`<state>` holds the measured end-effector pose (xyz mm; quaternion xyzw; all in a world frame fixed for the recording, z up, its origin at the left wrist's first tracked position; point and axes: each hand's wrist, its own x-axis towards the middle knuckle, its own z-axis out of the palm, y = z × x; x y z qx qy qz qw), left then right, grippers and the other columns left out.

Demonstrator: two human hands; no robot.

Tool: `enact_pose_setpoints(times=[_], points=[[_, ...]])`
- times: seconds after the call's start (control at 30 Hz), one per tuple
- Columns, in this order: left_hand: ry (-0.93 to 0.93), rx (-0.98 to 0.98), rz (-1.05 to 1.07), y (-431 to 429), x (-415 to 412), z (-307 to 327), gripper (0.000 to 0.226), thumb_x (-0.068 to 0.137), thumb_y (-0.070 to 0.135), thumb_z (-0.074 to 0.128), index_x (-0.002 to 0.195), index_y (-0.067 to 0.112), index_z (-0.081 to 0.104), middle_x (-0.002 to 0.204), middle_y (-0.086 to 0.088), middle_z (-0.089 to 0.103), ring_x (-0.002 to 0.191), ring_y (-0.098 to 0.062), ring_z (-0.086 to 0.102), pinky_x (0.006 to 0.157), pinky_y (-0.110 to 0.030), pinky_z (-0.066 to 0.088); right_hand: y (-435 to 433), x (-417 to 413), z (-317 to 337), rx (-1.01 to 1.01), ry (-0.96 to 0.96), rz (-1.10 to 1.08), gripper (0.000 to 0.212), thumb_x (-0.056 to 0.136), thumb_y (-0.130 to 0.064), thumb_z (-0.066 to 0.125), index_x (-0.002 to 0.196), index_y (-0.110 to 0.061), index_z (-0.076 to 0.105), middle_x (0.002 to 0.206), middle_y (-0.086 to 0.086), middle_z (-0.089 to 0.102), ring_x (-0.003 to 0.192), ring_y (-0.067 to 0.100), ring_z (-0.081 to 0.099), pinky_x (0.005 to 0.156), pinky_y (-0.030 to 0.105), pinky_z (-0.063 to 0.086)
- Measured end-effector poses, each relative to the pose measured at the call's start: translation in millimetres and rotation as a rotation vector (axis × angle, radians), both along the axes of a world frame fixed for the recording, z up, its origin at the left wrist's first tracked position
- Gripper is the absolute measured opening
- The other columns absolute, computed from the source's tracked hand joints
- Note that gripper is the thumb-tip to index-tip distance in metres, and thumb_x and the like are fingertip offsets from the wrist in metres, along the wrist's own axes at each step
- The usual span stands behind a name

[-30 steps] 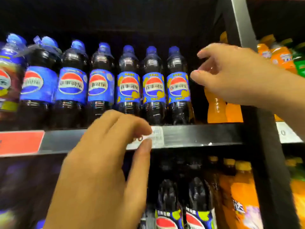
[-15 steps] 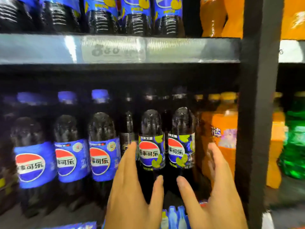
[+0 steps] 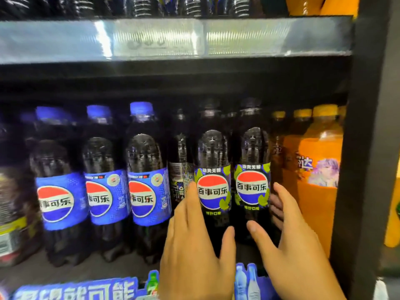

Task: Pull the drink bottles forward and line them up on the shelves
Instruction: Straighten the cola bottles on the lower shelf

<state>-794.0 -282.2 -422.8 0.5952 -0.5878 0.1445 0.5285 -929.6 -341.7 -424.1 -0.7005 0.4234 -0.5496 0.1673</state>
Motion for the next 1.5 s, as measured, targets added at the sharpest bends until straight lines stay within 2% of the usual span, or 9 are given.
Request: enact_pose_setpoints(times=[0.33,0.5,0.7,0.93,1.07,1.17,1.23,1.37,1.5], points=[[0.018,0.017,0.031,3,-5,4,0.09,0.075,0.052,0.068,0.148,0.033,0.019,0.131,0.02,0.045,0.117,-0.007,0.05,0.092,-0.022,0.043,-1,0,-2,-0.012,0.125,0.03,0.097,0.081,-0.029,0.071,0.15,-0.035,0.004,0.151,-0.018,0.026,0.127,-0.01,0.025,0.102,0.012,0.025],[0.029,-0.232,0.125,30,11,13,0.061,0.075,0.046,0.057,0.133,0.029,0.048,0.114,0.019,0.061,0.097,-0.003,0.062,0.082,-0.023,0.047,24,16,20,-0.54,0.098,-0.131,0.057,0.073,-0.034,0.059,0.123,-0.009,0.053,0.127,0.016,0.054,0.117,0.029,0.05,0.105,0.015,0.026],[0.05,-0.28,0.286,65,77,22,0.048,0.078,0.038,0.062,0.12,0.019,0.053,0.108,0.011,0.057,0.093,-0.012,0.058,0.082,-0.027,0.044,57,79,13,-0.544,0.026,0.129,0.042,0.074,-0.031,0.063,0.114,-0.018,0.062,0.106,0.001,0.063,0.092,0.01,0.063,0.076,0.029,0.05],[0.023,-0.089,0.248,74,126,24,0.067,0.074,0.029,0.076,0.134,0.02,0.047,0.125,0.007,0.056,0.109,-0.017,0.058,0.089,-0.026,0.044,69,134,5,-0.299,0.04,0.011,0.076,0.076,-0.05,0.068,0.139,-0.019,0.039,0.13,-0.005,0.049,0.117,0.019,0.054,0.088,0.045,0.052],[-0.091,0.125,0.267,74,125,24,0.073,0.071,0.029,0.079,0.136,0.012,0.048,0.121,-0.004,0.062,0.105,-0.027,0.063,0.073,-0.038,0.053,70,143,4,-0.138,0.085,-0.094,0.088,0.067,-0.059,0.068,0.14,-0.039,0.023,0.129,-0.019,0.044,0.116,0.008,0.052,0.09,0.038,0.051],[-0.083,0.182,0.226,73,123,23,0.081,0.075,0.029,0.076,0.143,0.011,0.038,0.135,-0.005,0.053,0.119,-0.025,0.055,0.082,-0.038,0.052,67,147,1,-0.057,0.066,-0.106,0.09,0.065,-0.06,0.07,0.14,-0.039,0.025,0.126,-0.022,0.05,0.114,0.005,0.053,0.091,0.036,0.05],[-0.066,0.204,0.22,73,123,22,0.083,0.081,0.033,0.069,0.149,0.015,0.024,0.142,-0.001,0.042,0.127,-0.021,0.044,0.089,-0.034,0.048,66,146,2,-0.048,0.055,-0.088,0.082,0.064,-0.061,0.069,0.133,-0.043,0.029,0.115,-0.036,0.05,0.109,-0.003,0.053,0.089,0.029,0.049],[-0.066,0.177,0.152,72,124,17,0.081,0.069,0.022,0.08,0.14,0.011,0.042,0.121,-0.005,0.054,0.108,-0.026,0.056,0.074,-0.035,0.053,72,139,9,-0.039,0.113,-0.012,0.058,0.073,-0.05,0.069,0.11,-0.067,0.029,0.101,-0.059,0.04,0.099,-0.027,0.045,0.081,0.013,0.041],[-0.044,0.087,0.144,69,125,13,0.083,0.076,0.024,0.076,0.145,0.014,0.033,0.133,-0.003,0.046,0.121,-0.023,0.05,0.081,-0.031,0.05,69,136,6,-0.122,0.123,-0.041,0.062,0.071,-0.051,0.069,0.121,-0.056,0.033,0.114,-0.042,0.04,0.109,-0.016,0.044,0.086,0.015,0.043]])
